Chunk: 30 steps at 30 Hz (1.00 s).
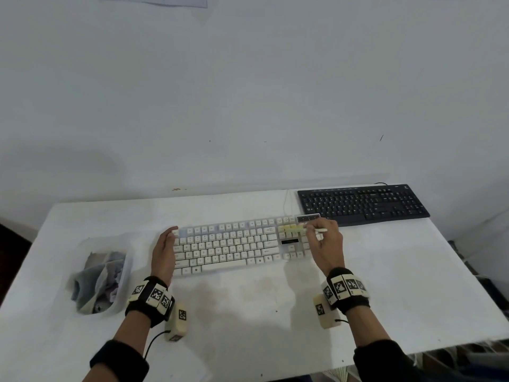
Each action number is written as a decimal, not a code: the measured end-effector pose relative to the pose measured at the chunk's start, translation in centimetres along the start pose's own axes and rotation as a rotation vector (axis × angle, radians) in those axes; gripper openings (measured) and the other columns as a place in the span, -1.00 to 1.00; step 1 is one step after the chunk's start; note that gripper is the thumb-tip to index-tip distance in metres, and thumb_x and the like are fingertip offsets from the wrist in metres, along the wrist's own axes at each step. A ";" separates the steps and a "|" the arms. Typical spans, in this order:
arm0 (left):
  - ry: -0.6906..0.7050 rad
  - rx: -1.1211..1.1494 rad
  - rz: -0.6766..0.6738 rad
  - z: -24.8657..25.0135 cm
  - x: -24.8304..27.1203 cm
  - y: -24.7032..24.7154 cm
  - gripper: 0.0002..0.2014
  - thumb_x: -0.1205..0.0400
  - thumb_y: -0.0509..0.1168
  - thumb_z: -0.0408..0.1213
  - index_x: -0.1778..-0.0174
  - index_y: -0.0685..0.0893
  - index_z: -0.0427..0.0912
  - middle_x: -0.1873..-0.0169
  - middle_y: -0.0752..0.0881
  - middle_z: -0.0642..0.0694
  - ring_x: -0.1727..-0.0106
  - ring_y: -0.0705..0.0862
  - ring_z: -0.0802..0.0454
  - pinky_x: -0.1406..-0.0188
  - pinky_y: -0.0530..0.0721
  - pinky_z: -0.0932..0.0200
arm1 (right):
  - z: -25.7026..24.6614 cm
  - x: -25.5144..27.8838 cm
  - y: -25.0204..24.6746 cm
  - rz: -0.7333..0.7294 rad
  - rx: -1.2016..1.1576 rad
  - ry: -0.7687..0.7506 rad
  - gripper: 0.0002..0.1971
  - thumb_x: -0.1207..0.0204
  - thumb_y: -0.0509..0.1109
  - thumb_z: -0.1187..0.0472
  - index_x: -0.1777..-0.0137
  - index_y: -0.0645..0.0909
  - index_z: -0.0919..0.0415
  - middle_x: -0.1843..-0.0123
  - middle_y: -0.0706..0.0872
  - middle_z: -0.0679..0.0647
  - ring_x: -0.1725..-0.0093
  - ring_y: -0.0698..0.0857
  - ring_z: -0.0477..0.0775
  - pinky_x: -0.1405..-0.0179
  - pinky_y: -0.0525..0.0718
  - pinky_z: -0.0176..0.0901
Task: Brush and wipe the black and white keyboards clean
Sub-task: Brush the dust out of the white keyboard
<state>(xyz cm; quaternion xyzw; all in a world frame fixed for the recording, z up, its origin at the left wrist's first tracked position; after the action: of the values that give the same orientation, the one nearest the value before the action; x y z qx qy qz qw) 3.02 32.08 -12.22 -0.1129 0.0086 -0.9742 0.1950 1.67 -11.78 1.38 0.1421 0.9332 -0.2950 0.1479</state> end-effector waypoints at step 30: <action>-0.007 0.005 -0.018 -0.6 -0.5 -0.2 -0.76 -0.80 0.17 -0.03 -0.21 0.75 0.26 -0.32 0.76 -0.06 -0.37 0.71 -0.11 -0.49 0.61 -0.29 | 2.2 -2.0 -3.4 0.086 0.072 0.163 -0.85 -0.64 0.37 0.24 0.17 0.60 0.04 0.05 0.63 0.11 0.01 0.64 0.15 0.11 0.69 0.05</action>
<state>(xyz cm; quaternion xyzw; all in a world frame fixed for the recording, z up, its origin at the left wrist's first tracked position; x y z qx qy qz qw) 3.25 32.46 -12.91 -0.1160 0.0042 -0.9756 0.1866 2.70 -16.08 2.11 0.2109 0.9240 -0.3091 0.0789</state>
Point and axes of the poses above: each hand's wrist, its own x-axis away from the middle knuckle, its own y-axis out of the palm, z = x × y, the point moved 8 cm from there along -x, towards the middle knuckle
